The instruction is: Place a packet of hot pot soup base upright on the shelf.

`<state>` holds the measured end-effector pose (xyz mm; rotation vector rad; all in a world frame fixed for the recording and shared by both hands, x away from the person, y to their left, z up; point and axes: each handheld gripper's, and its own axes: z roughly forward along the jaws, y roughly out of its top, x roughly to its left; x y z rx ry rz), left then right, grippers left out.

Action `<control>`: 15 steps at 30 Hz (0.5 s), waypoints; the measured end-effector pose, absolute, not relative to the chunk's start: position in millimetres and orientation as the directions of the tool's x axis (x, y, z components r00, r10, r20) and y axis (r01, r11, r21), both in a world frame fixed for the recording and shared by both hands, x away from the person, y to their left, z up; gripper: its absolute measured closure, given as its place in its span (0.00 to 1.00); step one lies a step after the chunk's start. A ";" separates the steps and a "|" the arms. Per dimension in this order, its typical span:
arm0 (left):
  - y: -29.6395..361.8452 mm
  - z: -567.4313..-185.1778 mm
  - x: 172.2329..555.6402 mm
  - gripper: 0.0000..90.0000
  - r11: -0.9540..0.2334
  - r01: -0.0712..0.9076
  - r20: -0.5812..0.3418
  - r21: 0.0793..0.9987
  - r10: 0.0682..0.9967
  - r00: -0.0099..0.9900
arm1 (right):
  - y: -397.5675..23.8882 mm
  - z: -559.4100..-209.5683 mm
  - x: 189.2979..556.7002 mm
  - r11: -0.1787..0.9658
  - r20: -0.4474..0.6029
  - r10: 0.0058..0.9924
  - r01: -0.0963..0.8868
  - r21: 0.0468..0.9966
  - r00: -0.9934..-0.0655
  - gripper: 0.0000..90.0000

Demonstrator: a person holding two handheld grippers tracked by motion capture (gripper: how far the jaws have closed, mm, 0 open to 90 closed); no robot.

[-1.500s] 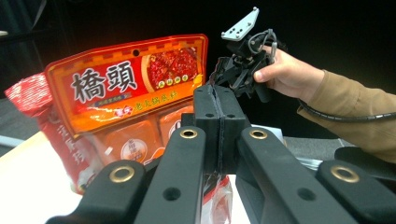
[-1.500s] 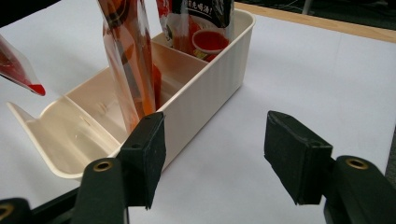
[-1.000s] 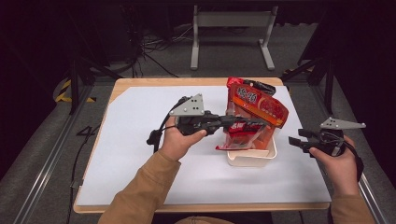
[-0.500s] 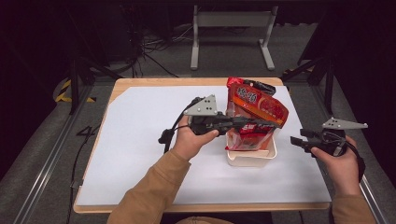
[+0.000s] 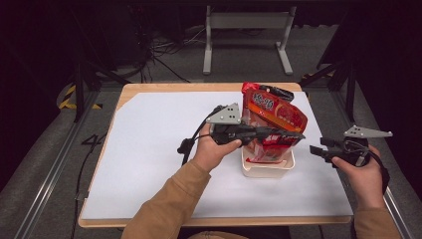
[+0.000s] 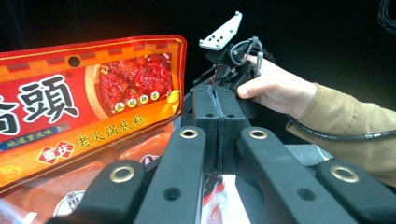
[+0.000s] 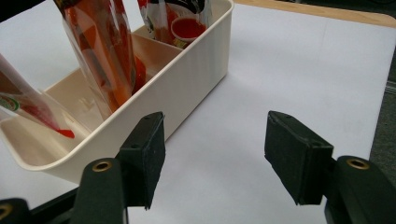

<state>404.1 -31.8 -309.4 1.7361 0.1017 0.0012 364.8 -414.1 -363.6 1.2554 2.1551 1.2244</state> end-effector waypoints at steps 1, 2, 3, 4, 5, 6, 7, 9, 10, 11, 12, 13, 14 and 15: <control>-34.0 -311.0 404.2 1.00 -0.168 0.068 -0.058 0.983 0.065 0.996 | -414.4 -363.9 364.7 0.228 0.112 0.835 0.523 0.821 -0.539 0.43; -35.3 -311.9 404.3 1.00 -0.168 0.068 -0.058 0.983 0.061 0.996 | -414.5 -363.9 364.7 0.227 0.112 0.835 0.523 0.822 -0.539 0.43; -36.5 -312.9 404.0 1.00 -0.171 0.073 -0.064 0.983 0.055 0.996 | -414.6 -363.8 364.6 0.227 0.112 0.835 0.522 0.822 -0.539 0.43; -36.5 -312.9 404.0 1.00 -0.171 0.073 -0.064 0.983 0.055 0.996 | -414.6 -363.8 364.6 0.227 0.112 0.835 0.522 0.822 -0.539 0.43; -38.0 -314.3 403.8 1.00 -0.173 0.073 -0.066 0.982 0.047 0.997 | -414.5 -363.7 364.6 0.225 0.113 0.835 0.522 0.822 -0.538 0.43; -38.8 -315.5 403.8 1.00 -0.177 0.073 -0.066 0.981 0.048 0.997 | -414.3 -363.4 364.4 0.224 0.115 0.835 0.523 0.822 -0.538 0.43; -40.2 -317.8 403.9 1.00 -0.179 0.080 -0.073 0.981 0.045 0.996 | -414.2 -363.4 364.4 0.224 0.115 0.835 0.523 0.822 -0.538 0.43; -40.8 -320.1 404.8 1.00 -0.182 0.081 -0.074 0.980 0.048 0.996 | -414.0 -363.7 364.6 0.228 0.112 0.834 0.522 0.822 -0.541 0.43; -41.1 -321.5 405.1 1.00 -0.180 0.084 -0.077 0.980 0.046 0.996 | -413.9 -364.0 364.9 0.230 0.110 0.833 0.520 0.823 -0.542 0.42; -41.1 -321.5 405.1 1.00 -0.180 0.084 -0.077 0.980 0.046 0.996 | -413.7 -364.1 364.8 0.229 0.112 0.833 0.522 0.822 -0.541 0.43; -41.0 -322.7 405.5 1.00 -0.186 0.083 -0.076 0.979 0.045 0.996 | -413.7 -364.1 364.8 0.229 0.112 0.833 0.522 0.822 -0.541 0.43; -41.4 -325.2 405.3 1.00 -0.192 0.085 -0.077 0.978 0.049 0.996 | -413.7 -364.3 364.9 0.229 0.112 0.833 0.522 0.821 -0.542 0.42; -41.7 -327.0 405.4 1.00 -0.196 0.087 -0.079 0.977 0.050 0.996 | -413.8 -364.4 365.0 0.229 0.113 0.833 0.523 0.821 -0.542 0.42; -41.6 -328.3 405.6 1.00 -0.203 0.091 -0.081 0.975 0.053 0.995 | -414.0 -364.4 364.9 0.228 0.113 0.833 0.523 0.821 -0.541 0.42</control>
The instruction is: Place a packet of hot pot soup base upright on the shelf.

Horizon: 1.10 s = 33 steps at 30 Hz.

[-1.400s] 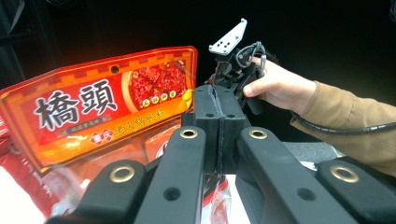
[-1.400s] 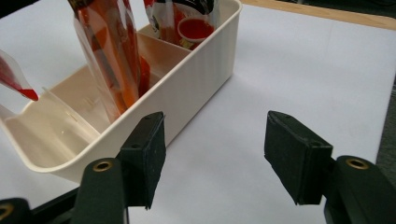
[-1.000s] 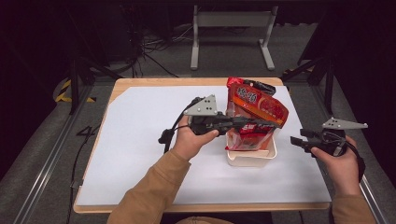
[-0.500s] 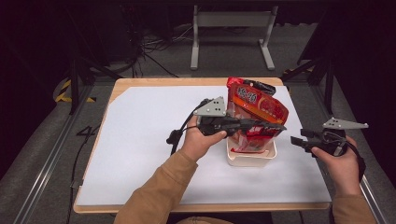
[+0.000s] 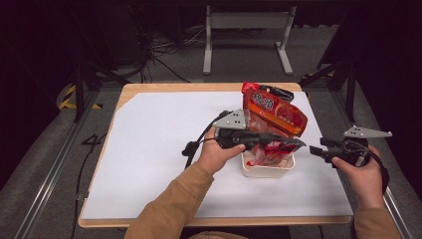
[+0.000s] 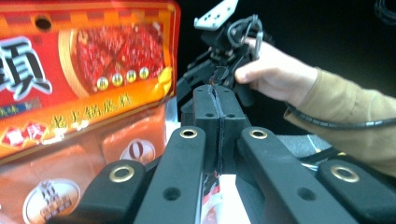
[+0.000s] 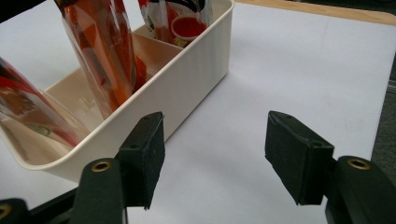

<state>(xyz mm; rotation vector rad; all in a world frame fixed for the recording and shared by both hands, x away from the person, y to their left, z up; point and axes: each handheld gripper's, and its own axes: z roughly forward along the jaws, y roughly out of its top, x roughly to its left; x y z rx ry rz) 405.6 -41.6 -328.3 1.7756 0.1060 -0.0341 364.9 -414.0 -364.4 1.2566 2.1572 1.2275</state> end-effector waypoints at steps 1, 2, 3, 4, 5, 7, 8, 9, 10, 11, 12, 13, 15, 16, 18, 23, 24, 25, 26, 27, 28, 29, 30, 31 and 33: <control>-41.5 -330.1 406.2 1.00 -0.204 0.094 -0.085 0.974 0.055 0.995 | -414.1 -364.4 364.9 0.228 0.113 0.833 0.523 0.821 -0.541 0.42; -41.3 -332.2 406.9 1.00 -0.204 0.099 -0.089 0.974 0.057 0.994 | -414.3 -364.4 364.8 0.227 0.114 0.834 0.524 0.821 -0.540 0.42; -41.2 -333.8 407.5 1.00 -0.204 0.100 -0.089 0.974 0.059 0.994 | -414.5 -364.5 364.8 0.226 0.115 0.834 0.525 0.821 -0.539 0.42; -41.3 -335.6 407.9 1.00 -0.206 0.106 -0.095 0.973 0.062 0.994 | -414.4 -364.6 364.9 0.226 0.115 0.834 0.525 0.821 -0.539 0.42; -41.7 -336.9 408.5 1.00 -0.208 0.105 -0.094 0.973 0.062 0.994 | -414.3 -364.8 365.2 0.227 0.114 0.834 0.524 0.821 -0.541 0.42; -43.3 -339.2 408.8 1.00 -0.207 0.107 -0.095 0.972 0.067 0.993 | -413.4 -365.3 365.4 0.228 0.116 0.833 0.526 0.819 -0.541 0.42; -44.1 -339.8 408.9 1.00 -0.210 0.104 -0.093 0.972 0.064 0.994 | -413.1 -365.5 365.6 0.230 0.115 0.832 0.527 0.818 -0.542 0.42; -45.1 -340.3 408.9 1.00 -0.209 0.105 -0.094 0.972 0.065 0.993 | -412.7 -365.7 365.7 0.229 0.116 0.833 0.528 0.818 -0.542 0.42; -45.1 -340.3 408.9 1.00 -0.209 0.105 -0.094 0.972 0.065 0.993 | -412.7 -365.7 365.7 0.229 0.116 0.833 0.528 0.818 -0.542 0.42; -46.5 -340.9 409.0 1.00 -0.201 0.103 -0.091 0.974 0.066 0.994 | -412.6 -366.0 365.9 0.231 0.115 0.832 0.528 0.817 -0.543 0.42; -47.7 -340.9 409.1 1.00 -0.200 0.103 -0.092 0.974 0.065 0.994 | -412.8 -366.0 365.9 0.231 0.116 0.832 0.528 0.817 -0.543 0.42; -49.1 -341.0 409.3 1.00 -0.198 0.104 -0.093 0.975 0.062 0.994 | -412.8 -366.0 365.9 0.231 0.116 0.832 0.528 0.817 -0.543 0.42; -52.0 -341.6 409.8 1.00 -0.190 0.107 -0.098 0.976 0.058 0.994 | -413.2 -365.9 365.6 0.227 0.118 0.833 0.529 0.818 -0.540 0.42; -52.5 -342.2 410.4 1.00 -0.192 0.101 -0.092 0.976 0.056 0.994 | -413.4 -365.7 365.4 0.226 0.119 0.833 0.528 0.818 -0.541 0.42; -52.7 -344.0 410.8 1.00 -0.202 0.098 -0.088 0.974 0.057 0.994 | -414.0 -365.5 365.0 0.225 0.119 0.833 0.528 0.819 -0.540 0.42; -50.5 -345.8 411.7 1.00 -0.222 0.102 -0.088 0.970 0.070 0.994 | -414.4 -366.3 365.4 0.223 0.123 0.833 0.531 0.817 -0.539 0.42; -49.8 -346.2 411.9 1.00 -0.224 0.102 -0.088 0.969 0.074 0.993 | -414.4 -366.3 365.4 0.223 0.123 0.833 0.531 0.817 -0.539 0.42; -48.7 -346.8 412.3 1.00 -0.224 0.105 -0.091 0.969 0.076 0.993 | -414.1 -366.3 365.4 0.223 0.123 0.833 0.532 0.817 -0.539 0.42; -48.0 -347.0 412.3 0.99 -0.225 0.111 -0.095 0.968 0.080 0.992 | -413.8 -366.2 365.7 0.223 0.123 0.833 0.531 0.818 -0.539 0.42; -47.4 -347.6 412.6 0.99 -0.224 0.110 -0.094 0.968 0.081 0.992 | -413.6 -366.1 365.6 0.222 0.123 0.834 0.532 0.817 -0.538 0.42; -46.7 -348.2 412.8 0.99 -0.226 0.113 -0.097 0.967 0.078 0.992 | -413.4 -366.0 365.8 0.223 0.123 0.833 0.531 0.818 -0.540 0.42; -45.6 -348.6 413.3 0.98 -0.231 0.111 -0.095 0.967 0.079 0.992 | -413.3 -366.0 366.0 0.224 0.121 0.833 0.529 0.818 -0.541 0.42; -44.7 -349.1 413.1 0.97 -0.234 0.114 -0.098 0.965 0.082 0.992 | -413.2 -366.1 366.1 0.224 0.122 0.832 0.530 0.818 -0.540 0.42; -43.5 -349.7 413.5 0.95 -0.229 0.113 -0.095 0.967 0.088 0.992 | -413.0 -366.2 366.2 0.224 0.124 0.832 0.532 0.817 -0.541 0.42; -40.1 -349.6 414.6 0.90 -0.208 0.127 -0.111 0.970 0.085 0.990 | -412.8 -366.7 366.8 0.224 0.125 0.832 0.533 0.816 -0.541 0.42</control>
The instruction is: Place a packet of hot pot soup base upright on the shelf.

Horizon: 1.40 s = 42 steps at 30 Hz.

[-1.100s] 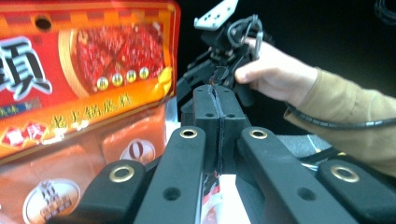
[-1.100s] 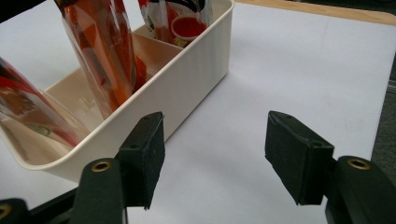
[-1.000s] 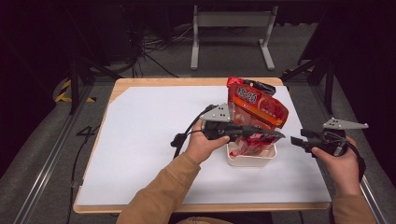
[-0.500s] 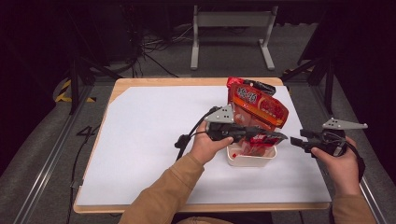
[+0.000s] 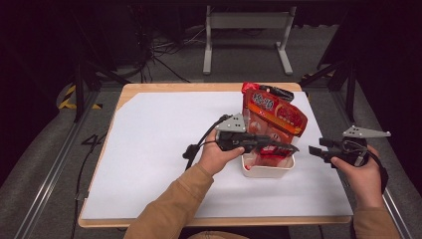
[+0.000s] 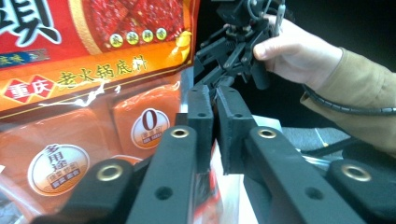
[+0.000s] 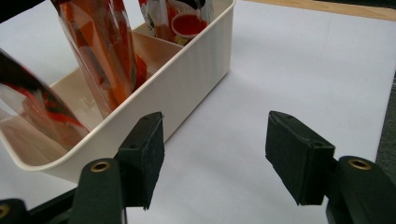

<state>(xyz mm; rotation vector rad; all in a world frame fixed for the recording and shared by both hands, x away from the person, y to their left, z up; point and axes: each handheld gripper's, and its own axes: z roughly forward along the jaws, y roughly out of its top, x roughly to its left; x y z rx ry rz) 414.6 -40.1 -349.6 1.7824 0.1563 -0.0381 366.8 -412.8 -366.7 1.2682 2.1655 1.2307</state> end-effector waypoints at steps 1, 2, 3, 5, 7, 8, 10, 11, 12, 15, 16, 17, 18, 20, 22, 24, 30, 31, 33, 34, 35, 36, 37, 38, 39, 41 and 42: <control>-38.1 -349.0 415.4 0.88 -0.204 0.127 -0.111 0.971 0.089 0.990 | -412.7 -366.9 367.1 0.225 0.124 0.831 0.532 0.816 -0.542 0.42; -37.0 -348.6 415.8 0.86 -0.198 0.124 -0.108 0.972 0.094 0.990 | -412.6 -367.1 367.4 0.225 0.123 0.832 0.532 0.816 -0.542 0.42; -35.0 -347.8 416.1 0.85 -0.195 0.127 -0.110 0.973 0.093 0.990 | -412.4 -367.0 367.5 0.224 0.125 0.832 0.533 0.816 -0.540 0.42; -32.9 -347.0 416.6 0.78 -0.180 0.132 -0.117 0.975 0.094 0.989 | -412.0 -366.6 367.8 0.223 0.127 0.831 0.534 0.816 -0.541 0.42; -31.6 -346.5 416.5 0.71 -0.170 0.126 -0.110 0.977 0.105 0.988 | -411.5 -366.4 368.3 0.224 0.126 0.830 0.533 0.816 -0.543 0.42; -30.8 -346.1 416.4 0.67 -0.169 0.127 -0.110 0.977 0.107 0.988 | -411.1 -366.5 368.7 0.225 0.125 0.830 0.531 0.817 -0.543 0.42; -28.0 -344.9 415.5 0.59 -0.169 0.128 -0.108 0.977 0.127 0.986 | -410.2 -366.3 369.3 0.226 0.125 0.829 0.531 0.816 -0.545 0.42; -26.9 -344.3 414.4 0.50 -0.171 0.132 -0.108 0.976 0.142 0.984 | -409.4 -366.0 369.8 0.229 0.123 0.827 0.528 0.818 -0.548 0.42; -24.4 -343.3 413.4 0.45 -0.180 0.139 -0.111 0.974 0.157 0.981 | -408.7 -365.9 370.0 0.229 0.121 0.827 0.526 0.819 -0.549 0.42; -17.8 -340.7 411.9 0.40 -0.189 0.134 -0.102 0.973 0.172 0.980 | -407.5 -365.8 370.0 0.232 0.120 0.822 0.520 0.822 -0.556 0.41; -13.4 -338.9 410.6 0.38 -0.196 0.136 -0.099 0.971 0.185 0.978 | -407.5 -365.7 369.8 0.233 0.117 0.821 0.514 0.825 -0.559 0.41; -9.2 -337.3 409.5 0.36 -0.204 0.135 -0.094 0.970 0.199 0.975 | -407.9 -365.2 369.6 0.231 0.110 0.822 0.505 0.832 -0.559 0.41; -4.5 -335.6 408.6 0.35 -0.212 0.129 -0.084 0.969 0.210 0.974 | -408.2 -364.6 369.6 0.228 0.110 0.822 0.500 0.836 -0.558 0.41; 7.4 -331.6 406.1 0.33 -0.218 0.130 -0.076 0.967 0.239 0.968 | -408.7 -363.1 370.3 0.230 0.098 0.820 0.480 0.846 -0.565 0.41; 16.2 -328.9 404.8 0.31 -0.219 0.131 -0.074 0.967 0.250 0.965 | -408.7 -362.7 370.7 0.231 0.095 0.818 0.475 0.849 -0.568 0.41; 28.4 -325.4 403.2 0.30 -0.212 0.133 -0.073 0.968 0.267 0.961 | -408.2 -362.8 371.6 0.233 0.089 0.817 0.467 0.853 -0.570 0.40; 68.9 -318.1 400.1 0.28 -0.216 0.140 -0.057 0.966 0.350 0.935 | -406.9 -363.5 373.1 0.227 0.079 0.816 0.443 0.867 -0.573 0.40; 76.3 -317.6 399.2 0.27 -0.215 0.145 -0.057 0.966 0.368 0.928 | -406.8 -363.8 373.4 0.228 0.077 0.814 0.438 0.869 -0.576 0.40; 88.1 -317.4 397.3 0.27 -0.232 0.156 -0.051 0.960 0.404 0.914 | -406.6 -364.6 373.8 0.227 0.080 0.812 0.439 0.869 -0.578 0.39; 94.2 -317.7 396.4 0.26 -0.235 0.161 -0.050 0.959 0.417 0.907 | -406.4 -365.2 373.9 0.228 0.078 0.811 0.436 0.870 -0.580 0.39; 100.7 -318.1 396.3 0.25 -0.236 0.160 -0.047 0.958 0.424 0.904 | -406.3 -365.5 373.8 0.228 0.080 0.809 0.436 0.871 -0.583 0.39; 100.7 -318.1 396.3 0.25 -0.236 0.160 -0.047 0.958 0.424 0.904 | -406.3 -365.5 373.8 0.228 0.080 0.809 0.436 0.871 -0.583 0.39; 108.0 -319.1 395.1 0.25 -0.231 0.172 -0.055 0.958 0.438 0.897 | -406.3 -366.0 373.6 0.225 0.084 0.808 0.437 0.871 -0.583 0.39; 113.7 -320.0 394.5 0.25 -0.231 0.175 -0.055 0.957 0.451 0.891 | -406.3 -366.0 373.6 0.225 0.084 0.808 0.437 0.871 -0.583 0.39; 119.3 -320.9 394.1 0.24 -0.232 0.177 -0.052 0.957 0.462 0.885 | -406.3 -366.2 373.6 0.228 0.083 0.806 0.436 0.870 -0.587 0.39; 129.3 -322.8 393.1 0.23 -0.233 0.189 -0.056 0.954 0.481 0.875 | -405.9 -367.2 373.7 0.225 0.091 0.803 0.441 0.869 -0.589 0.36; 134.7 -324.0 392.2 0.23 -0.237 0.193 -0.054 0.952 0.490 0.870 | -405.8 -367.8 374.1 0.225 0.094 0.802 0.445 0.867 -0.590 0.34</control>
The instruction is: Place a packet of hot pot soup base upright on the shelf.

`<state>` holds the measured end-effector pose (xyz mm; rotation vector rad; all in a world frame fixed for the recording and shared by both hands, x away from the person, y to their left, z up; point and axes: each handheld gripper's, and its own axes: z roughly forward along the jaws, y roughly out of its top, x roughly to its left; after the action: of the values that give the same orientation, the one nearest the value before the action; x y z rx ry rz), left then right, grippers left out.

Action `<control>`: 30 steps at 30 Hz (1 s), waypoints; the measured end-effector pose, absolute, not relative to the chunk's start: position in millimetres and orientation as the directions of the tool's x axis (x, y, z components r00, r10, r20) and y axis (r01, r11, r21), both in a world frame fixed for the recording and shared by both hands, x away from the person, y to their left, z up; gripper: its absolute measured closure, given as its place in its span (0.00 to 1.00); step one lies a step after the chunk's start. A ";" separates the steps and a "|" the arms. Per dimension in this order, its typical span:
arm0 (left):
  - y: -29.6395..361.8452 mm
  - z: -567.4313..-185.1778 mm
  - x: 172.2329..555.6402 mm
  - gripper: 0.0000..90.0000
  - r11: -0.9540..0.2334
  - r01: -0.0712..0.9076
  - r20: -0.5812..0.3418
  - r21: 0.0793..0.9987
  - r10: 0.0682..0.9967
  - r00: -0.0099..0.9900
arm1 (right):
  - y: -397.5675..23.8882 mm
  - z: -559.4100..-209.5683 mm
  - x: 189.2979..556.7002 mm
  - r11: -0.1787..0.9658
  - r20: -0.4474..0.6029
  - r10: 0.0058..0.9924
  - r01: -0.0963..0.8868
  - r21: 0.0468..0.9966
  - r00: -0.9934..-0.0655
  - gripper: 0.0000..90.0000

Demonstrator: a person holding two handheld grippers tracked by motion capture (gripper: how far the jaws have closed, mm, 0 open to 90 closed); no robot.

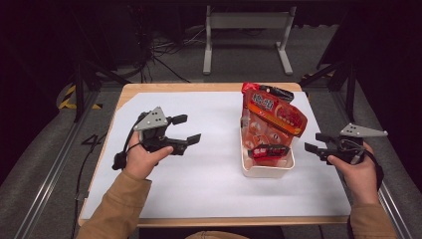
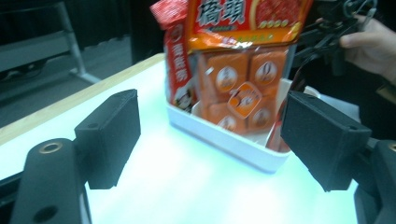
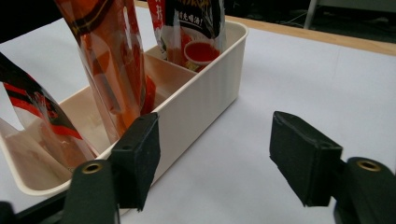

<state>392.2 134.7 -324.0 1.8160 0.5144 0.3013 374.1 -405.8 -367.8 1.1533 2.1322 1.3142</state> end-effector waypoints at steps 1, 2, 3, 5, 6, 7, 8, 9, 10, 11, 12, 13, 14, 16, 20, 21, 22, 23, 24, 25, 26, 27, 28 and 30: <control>139.3 -325.0 391.1 0.23 -0.245 0.193 -0.048 0.950 0.495 0.867 | -405.3 -369.1 374.4 0.224 0.105 0.802 0.458 0.860 -0.588 0.32; 143.9 -326.0 390.4 0.22 -0.257 0.191 -0.038 0.948 0.502 0.864 | -404.6 -370.2 374.6 0.228 0.107 0.803 0.468 0.854 -0.586 0.32; 149.2 -327.5 389.2 0.22 -0.261 0.194 -0.033 0.946 0.516 0.856 | -403.8 -371.1 374.3 0.235 0.103 0.804 0.471 0.851 -0.586 0.31; 157.5 -329.9 387.8 0.22 -0.267 0.205 -0.035 0.942 0.528 0.848 | -402.3 -372.7 373.8 0.241 0.098 0.799 0.467 0.851 -0.593 0.31; 160.8 -331.5 387.1 0.21 -0.269 0.212 -0.038 0.940 0.534 0.845 | -401.9 -373.2 373.6 0.244 0.096 0.797 0.463 0.852 -0.596 0.30; 164.1 -333.1 386.6 0.21 -0.276 0.214 -0.033 0.937 0.540 0.841 | -401.4 -373.7 373.5 0.247 0.090 0.796 0.456 0.855 -0.598 0.29; 167.1 -334.9 385.8 0.21 -0.283 0.218 -0.030 0.934 0.546 0.837 | -401.0 -374.2 373.6 0.247 0.084 0.796 0.450 0.858 -0.599 0.29; 169.6 -337.0 384.8 0.21 -0.289 0.225 -0.029 0.930 0.553 0.833 | -400.7 -374.7 373.5 0.246 0.085 0.794 0.446 0.861 -0.602 0.29; 172.2 -339.1 383.9 0.21 -0.298 0.228 -0.025 0.927 0.557 0.830 | -400.3 -375.3 373.4 0.245 0.082 0.793 0.439 0.864 -0.604 0.29; 174.8 -341.6 382.7 0.20 -0.310 0.232 -0.020 0.922 0.563 0.827 | -399.8 -375.9 373.4 0.247 0.078 0.790 0.433 0.867 -0.608 0.28; 177.5 -344.3 381.3 0.20 -0.318 0.233 -0.010 0.919 0.571 0.821 | -399.3 -376.5 373.4 0.251 0.073 0.788 0.428 0.868 -0.611 0.28; 180.9 -347.0 380.1 0.20 -0.327 0.235 -0.004 0.915 0.576 0.818 | -398.9 -376.9 373.2 0.252 0.068 0.788 0.421 0.871 -0.612 0.28; 184.1 -350.1 379.1 0.20 -0.329 0.241 -0.004 0.913 0.583 0.812 | -398.7 -377.4 373.1 0.253 0.063 0.786 0.414 0.875 -0.614 0.28; 190.0 -358.2 378.7 0.19 -0.331 0.260 -0.011 0.907 0.599 0.801 | -398.9 -379.3 373.3 0.249 0.061 0.785 0.405 0.880 -0.616 0.28; 198.9 -374.0 380.9 0.19 -0.336 0.296 -0.027 0.894 0.620 0.784 | -398.2 -386.2 375.2 0.250 0.054 0.786 0.398 0.883 -0.615 0.28; 200.5 -377.8 381.5 0.19 -0.333 0.308 -0.034 0.891 0.628 0.778 | -397.9 -388.1 375.7 0.250 0.056 0.786 0.400 0.882 -0.616 0.28; 201.6 -380.6 382.2 0.19 -0.331 0.312 -0.036 0.890 0.632 0.774 | -398.0 -389.9 376.3 0.252 0.054 0.786 0.400 0.881 -0.615 0.28; 203.0 -384.5 382.9 0.19 -0.325 0.319 -0.042 0.890 0.639 0.768 | -398.0 -391.2 376.7 0.252 0.055 0.787 0.401 0.881 -0.615 0.28; 204.4 -388.3 383.4 0.19 -0.322 0.319 -0.042 0.891 0.642 0.765 | -397.9 -392.7 377.1 0.251 0.055 0.788 0.401 0.881 -0.613 0.28; 205.1 -392.4 383.2 0.19 -0.319 0.322 -0.045 0.892 0.644 0.764 | -398.2 -394.2 377.4 0.253 0.053 0.787 0.400 0.881 -0.614 0.28; 205.4 -397.6 382.8 0.19 -0.318 0.326 -0.049 0.890 0.645 0.763 | -398.3 -395.6 377.5 0.252 0.053 0.789 0.401 0.881 -0.613 0.28; 205.7 -400.5 382.9 0.19 -0.316 0.326 -0.050 0.891 0.645 0.762 | -398.6 -397.3 377.8 0.252 0.054 0.788 0.400 0.881 -0.613 0.28; 206.1 -404.2 382.9 0.19 -0.309 0.332 -0.060 0.891 0.646 0.761 | -398.9 -398.2 378.0 0.251 0.053 0.788 0.399 0.882 -0.613 0.28; 207.6 -411.0 385.2 0.19 -0.305 0.336 -0.064 0.891 0.649 0.758 | -399.5 -400.5 378.3 0.245 0.061 0.791 0.406 0.880 -0.609 0.28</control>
<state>385.2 207.6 -411.0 1.9159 0.7509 0.3777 378.3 -399.5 -400.5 1.0956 2.1267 1.3191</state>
